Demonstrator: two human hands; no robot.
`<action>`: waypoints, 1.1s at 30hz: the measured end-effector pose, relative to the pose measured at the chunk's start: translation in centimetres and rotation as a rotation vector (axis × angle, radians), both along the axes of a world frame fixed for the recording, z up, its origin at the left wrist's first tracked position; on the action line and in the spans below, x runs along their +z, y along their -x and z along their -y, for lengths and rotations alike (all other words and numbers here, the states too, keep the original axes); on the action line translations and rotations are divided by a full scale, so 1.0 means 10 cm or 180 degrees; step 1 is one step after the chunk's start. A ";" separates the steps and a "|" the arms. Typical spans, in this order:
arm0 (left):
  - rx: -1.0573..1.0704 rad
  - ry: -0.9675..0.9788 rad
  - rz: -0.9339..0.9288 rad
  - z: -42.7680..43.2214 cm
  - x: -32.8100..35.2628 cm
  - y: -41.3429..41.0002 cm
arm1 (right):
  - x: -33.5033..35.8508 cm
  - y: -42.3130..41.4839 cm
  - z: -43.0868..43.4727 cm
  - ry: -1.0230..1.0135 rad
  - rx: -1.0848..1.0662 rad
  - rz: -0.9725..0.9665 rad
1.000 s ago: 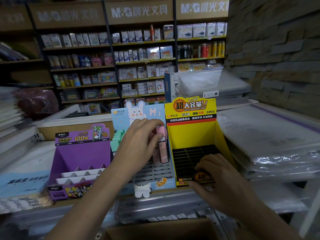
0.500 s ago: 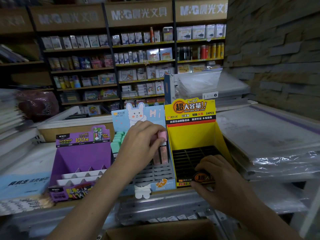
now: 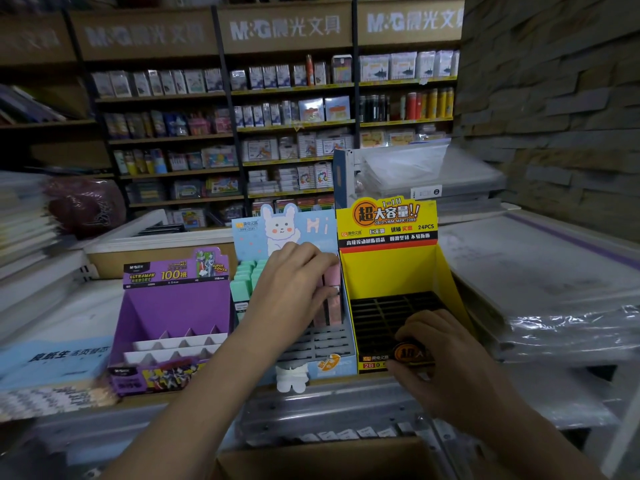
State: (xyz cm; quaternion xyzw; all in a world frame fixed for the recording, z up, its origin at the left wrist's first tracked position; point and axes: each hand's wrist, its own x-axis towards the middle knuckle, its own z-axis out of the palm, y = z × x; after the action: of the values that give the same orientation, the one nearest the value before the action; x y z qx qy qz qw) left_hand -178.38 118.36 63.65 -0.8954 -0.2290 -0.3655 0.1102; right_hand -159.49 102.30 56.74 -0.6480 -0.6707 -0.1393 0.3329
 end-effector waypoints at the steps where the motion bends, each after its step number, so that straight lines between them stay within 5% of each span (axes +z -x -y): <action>1: -0.0017 0.0028 0.0024 0.01 -0.01 0.01 | 0.00 0.01 0.00 0.0011 -0.0011 0.0005; 9: -0.0256 0.0154 0.0617 0.31 -0.12 0.26 | 0.07 0.13 0.07 -0.0320 -0.0018 -0.0159; 14: -0.0556 0.0800 0.0858 0.62 -0.38 0.59 | 0.08 0.36 0.16 -0.0594 0.0365 -0.0509; 33: 0.0234 0.2988 0.0751 1.13 -2.27 1.56 | -1.34 1.15 0.37 0.0964 0.0583 -0.1518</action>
State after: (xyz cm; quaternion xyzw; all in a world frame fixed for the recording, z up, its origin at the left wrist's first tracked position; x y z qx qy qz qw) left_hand -193.94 107.07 40.91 -0.7922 -0.4116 -0.3176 -0.3195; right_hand -170.96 98.59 43.38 -0.6415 -0.6425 0.1492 0.3917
